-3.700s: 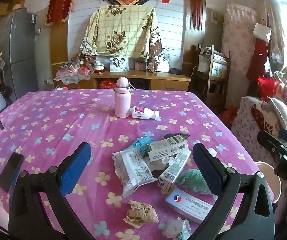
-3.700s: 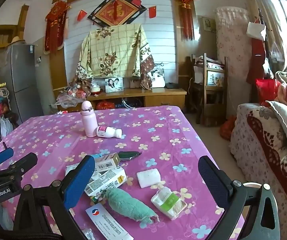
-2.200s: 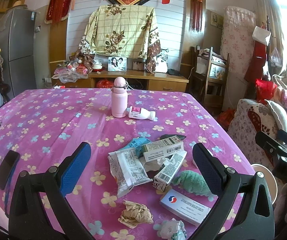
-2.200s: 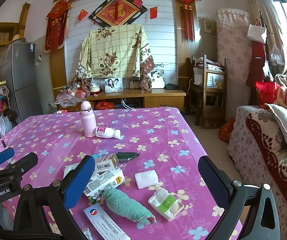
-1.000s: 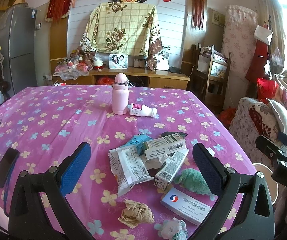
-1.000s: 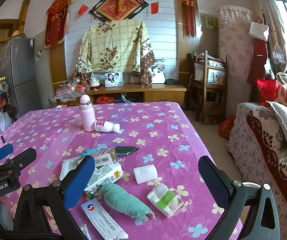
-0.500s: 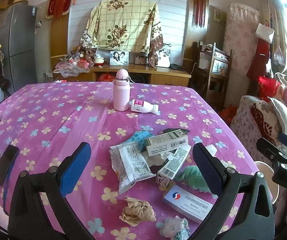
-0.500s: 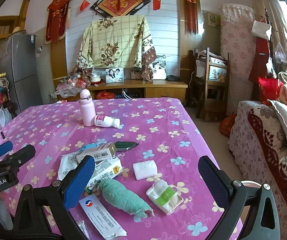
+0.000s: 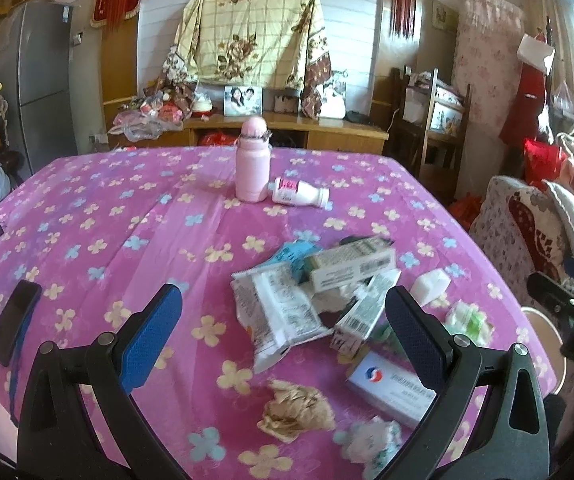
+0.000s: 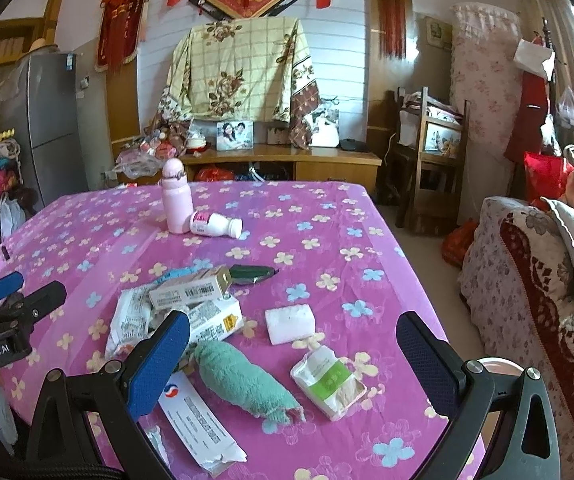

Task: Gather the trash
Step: 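Grasp the crumpled brown paper with the left tool while the right tool grasps the clear wrapper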

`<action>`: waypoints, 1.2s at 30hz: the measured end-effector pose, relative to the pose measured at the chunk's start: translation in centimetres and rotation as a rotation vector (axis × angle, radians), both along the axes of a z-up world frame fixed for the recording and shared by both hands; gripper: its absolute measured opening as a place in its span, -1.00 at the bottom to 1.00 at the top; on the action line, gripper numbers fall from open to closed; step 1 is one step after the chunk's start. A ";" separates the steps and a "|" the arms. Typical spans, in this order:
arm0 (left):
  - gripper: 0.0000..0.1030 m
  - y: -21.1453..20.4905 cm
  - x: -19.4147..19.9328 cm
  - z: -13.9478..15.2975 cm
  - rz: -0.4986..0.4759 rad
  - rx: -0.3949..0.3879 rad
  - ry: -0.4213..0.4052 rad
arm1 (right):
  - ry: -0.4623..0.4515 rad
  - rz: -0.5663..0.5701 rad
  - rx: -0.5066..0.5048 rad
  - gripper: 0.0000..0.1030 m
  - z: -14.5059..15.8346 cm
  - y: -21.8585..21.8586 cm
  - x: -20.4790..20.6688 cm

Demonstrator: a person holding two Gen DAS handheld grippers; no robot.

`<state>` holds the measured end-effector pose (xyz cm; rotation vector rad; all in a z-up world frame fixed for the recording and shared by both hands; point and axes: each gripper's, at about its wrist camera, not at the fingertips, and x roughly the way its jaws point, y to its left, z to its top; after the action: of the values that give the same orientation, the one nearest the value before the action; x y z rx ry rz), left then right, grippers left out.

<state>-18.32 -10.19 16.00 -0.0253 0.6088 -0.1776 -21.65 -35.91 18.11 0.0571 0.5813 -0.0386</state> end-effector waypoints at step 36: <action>-0.56 -0.5 3.2 -9.0 -0.287 0.007 0.396 | 0.480 0.596 0.168 -0.42 -13.5 10.9 -0.4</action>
<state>-15.09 -10.67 7.02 0.0350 1.0079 -0.4557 -22.05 -25.05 4.61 0.0353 1.0614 0.5900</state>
